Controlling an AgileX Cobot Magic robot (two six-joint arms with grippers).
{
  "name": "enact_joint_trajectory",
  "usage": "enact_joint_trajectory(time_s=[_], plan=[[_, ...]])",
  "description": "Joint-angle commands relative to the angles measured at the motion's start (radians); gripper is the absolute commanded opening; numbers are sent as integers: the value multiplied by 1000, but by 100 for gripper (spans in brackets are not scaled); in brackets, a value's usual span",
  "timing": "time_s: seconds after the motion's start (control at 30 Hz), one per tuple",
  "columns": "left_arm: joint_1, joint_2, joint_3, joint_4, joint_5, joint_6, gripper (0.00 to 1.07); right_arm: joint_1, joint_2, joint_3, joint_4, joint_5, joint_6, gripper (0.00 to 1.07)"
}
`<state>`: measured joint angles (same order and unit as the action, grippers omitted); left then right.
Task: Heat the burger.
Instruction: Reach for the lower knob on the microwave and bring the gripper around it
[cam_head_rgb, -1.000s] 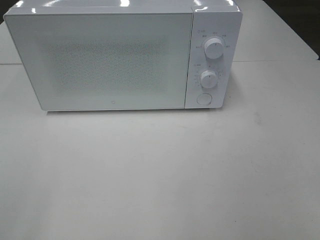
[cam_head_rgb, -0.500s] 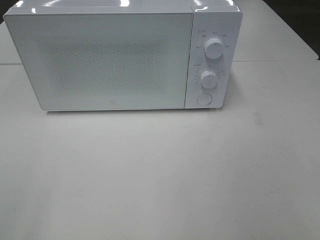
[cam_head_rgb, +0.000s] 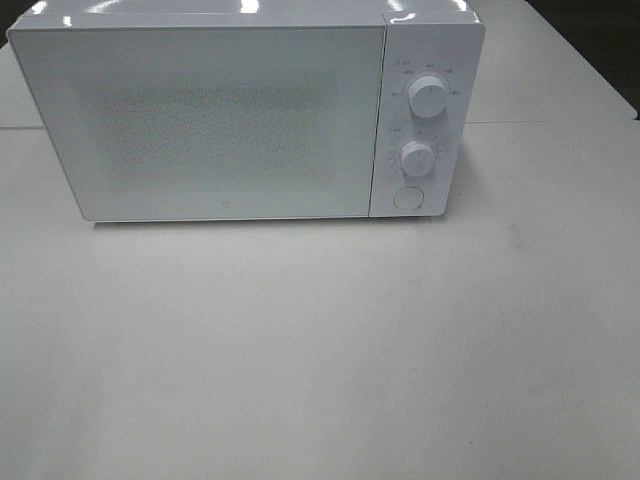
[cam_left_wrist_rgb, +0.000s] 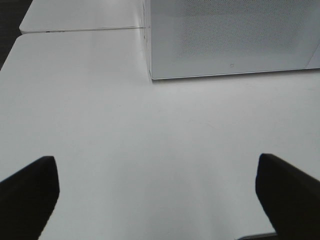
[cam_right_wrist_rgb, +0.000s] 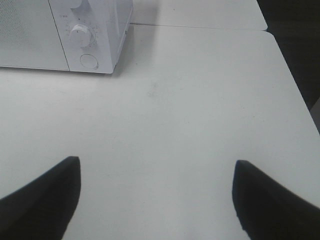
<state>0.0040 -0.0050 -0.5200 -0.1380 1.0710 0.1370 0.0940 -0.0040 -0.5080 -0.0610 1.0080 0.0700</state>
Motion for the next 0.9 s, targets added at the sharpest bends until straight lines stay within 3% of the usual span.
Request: enact_joint_trajectory(time_s=[0.03, 0.23, 0.43, 0.9], plan=[[4, -23, 1, -1, 1, -7, 100, -3, -17, 4, -1, -14, 2, 75], [4, -23, 1, -1, 1, -7, 100, -3, -5, -18, -11, -55, 0, 75], [4, -23, 1, 0, 1, -7, 100, -3, 93, -19, -9, -234, -1, 75], [4, -23, 1, 0, 1, -7, 100, -3, 301, 70, -4, -598, -1, 75]])
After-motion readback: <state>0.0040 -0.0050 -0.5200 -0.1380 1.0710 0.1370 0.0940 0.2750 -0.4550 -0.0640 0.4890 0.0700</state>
